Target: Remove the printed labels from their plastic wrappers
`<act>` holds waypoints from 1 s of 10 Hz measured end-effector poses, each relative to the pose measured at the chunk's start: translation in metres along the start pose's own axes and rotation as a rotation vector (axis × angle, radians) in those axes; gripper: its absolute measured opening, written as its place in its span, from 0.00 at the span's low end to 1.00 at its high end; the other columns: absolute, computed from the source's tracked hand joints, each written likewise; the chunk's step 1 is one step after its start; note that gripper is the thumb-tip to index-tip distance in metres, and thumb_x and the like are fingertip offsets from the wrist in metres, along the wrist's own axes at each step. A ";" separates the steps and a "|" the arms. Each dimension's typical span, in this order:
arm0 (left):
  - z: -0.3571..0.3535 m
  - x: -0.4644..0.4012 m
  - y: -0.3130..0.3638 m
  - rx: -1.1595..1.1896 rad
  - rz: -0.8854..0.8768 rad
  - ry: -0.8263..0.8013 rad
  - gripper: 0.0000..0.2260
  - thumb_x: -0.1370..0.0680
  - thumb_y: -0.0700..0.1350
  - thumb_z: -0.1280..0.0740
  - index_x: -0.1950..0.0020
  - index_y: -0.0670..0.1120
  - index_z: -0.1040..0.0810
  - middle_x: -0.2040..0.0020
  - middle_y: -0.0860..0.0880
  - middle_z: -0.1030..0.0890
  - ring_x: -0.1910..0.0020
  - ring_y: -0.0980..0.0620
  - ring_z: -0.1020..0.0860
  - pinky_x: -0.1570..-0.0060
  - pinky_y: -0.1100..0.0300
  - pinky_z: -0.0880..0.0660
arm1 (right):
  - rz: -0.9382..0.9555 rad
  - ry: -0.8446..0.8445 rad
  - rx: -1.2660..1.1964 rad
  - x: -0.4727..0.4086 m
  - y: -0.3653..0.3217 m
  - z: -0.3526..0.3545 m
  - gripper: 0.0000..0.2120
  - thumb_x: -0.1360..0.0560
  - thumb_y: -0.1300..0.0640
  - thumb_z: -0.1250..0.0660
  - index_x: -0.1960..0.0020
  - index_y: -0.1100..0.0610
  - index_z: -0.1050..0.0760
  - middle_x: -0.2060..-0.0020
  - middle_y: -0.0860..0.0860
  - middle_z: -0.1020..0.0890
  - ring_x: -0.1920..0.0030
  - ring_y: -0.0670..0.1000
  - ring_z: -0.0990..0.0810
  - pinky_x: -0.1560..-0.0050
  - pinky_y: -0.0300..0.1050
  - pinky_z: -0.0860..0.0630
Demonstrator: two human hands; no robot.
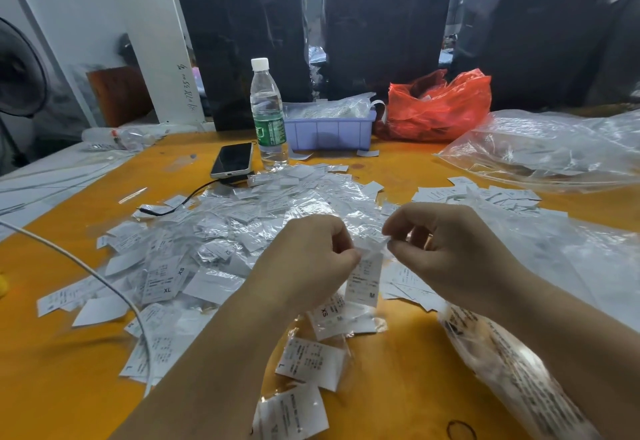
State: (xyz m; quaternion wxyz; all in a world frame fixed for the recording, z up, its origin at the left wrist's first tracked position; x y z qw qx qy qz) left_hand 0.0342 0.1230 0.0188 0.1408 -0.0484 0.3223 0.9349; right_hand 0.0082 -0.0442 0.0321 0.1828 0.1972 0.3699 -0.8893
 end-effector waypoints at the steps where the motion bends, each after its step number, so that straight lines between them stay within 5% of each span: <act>1: 0.001 -0.001 -0.004 -0.053 0.055 -0.006 0.05 0.24 0.52 0.31 0.59 0.55 0.22 0.59 0.57 0.21 0.60 0.58 0.22 0.60 0.55 0.20 | 0.148 0.041 0.138 -0.001 -0.014 0.003 0.07 0.27 0.65 0.30 0.53 0.55 0.18 0.64 0.41 0.21 0.68 0.45 0.22 0.67 0.40 0.24; 2: 0.002 0.000 -0.007 -0.067 0.097 -0.007 0.04 0.26 0.52 0.30 0.56 0.56 0.23 0.58 0.56 0.22 0.58 0.57 0.22 0.57 0.53 0.20 | 0.241 -0.055 0.250 -0.004 -0.025 0.001 0.07 0.27 0.66 0.30 0.53 0.55 0.18 0.63 0.43 0.21 0.66 0.45 0.22 0.65 0.42 0.23; 4: 0.007 0.000 -0.009 -0.070 0.075 0.046 0.04 0.27 0.52 0.30 0.56 0.56 0.25 0.59 0.56 0.23 0.59 0.56 0.23 0.57 0.54 0.21 | 0.109 -0.541 0.363 -0.002 -0.018 -0.025 0.10 0.24 0.50 0.33 0.44 0.43 0.21 0.53 0.37 0.23 0.56 0.39 0.24 0.56 0.37 0.24; 6: 0.015 -0.003 -0.003 0.099 0.036 0.166 0.04 0.25 0.52 0.31 0.59 0.56 0.24 0.65 0.56 0.21 0.66 0.59 0.23 0.68 0.62 0.29 | 0.050 -0.746 0.456 0.008 -0.008 -0.036 0.24 0.29 0.36 0.31 0.35 0.37 0.29 0.43 0.37 0.29 0.47 0.40 0.29 0.47 0.43 0.25; 7: 0.018 -0.003 0.000 0.148 0.000 0.220 0.05 0.25 0.52 0.30 0.60 0.56 0.24 0.67 0.56 0.22 0.69 0.61 0.24 0.69 0.64 0.32 | 0.102 -0.657 0.500 0.007 -0.007 -0.037 0.27 0.28 0.39 0.30 0.31 0.38 0.34 0.42 0.39 0.31 0.50 0.40 0.33 0.55 0.35 0.32; 9: 0.033 -0.005 -0.002 0.271 0.005 0.282 0.04 0.24 0.47 0.30 0.59 0.53 0.22 0.66 0.54 0.22 0.68 0.57 0.25 0.68 0.61 0.33 | 0.267 -0.453 0.547 0.005 -0.031 -0.030 0.16 0.22 0.47 0.34 0.36 0.47 0.28 0.45 0.44 0.23 0.50 0.45 0.26 0.53 0.40 0.25; 10: 0.044 -0.005 0.005 0.325 -0.046 0.381 0.05 0.23 0.47 0.31 0.58 0.53 0.23 0.65 0.54 0.20 0.65 0.58 0.22 0.66 0.62 0.28 | 0.370 -0.388 0.493 0.004 -0.046 -0.027 0.06 0.21 0.51 0.36 0.48 0.52 0.27 0.64 0.47 0.23 0.67 0.48 0.28 0.68 0.42 0.31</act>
Point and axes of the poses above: each hand's wrist, its own x-axis away from the middle knuckle, its own z-axis out of the back of the hand, y = z × x, the point moved 5 cm from there along -x, towards the middle knuckle
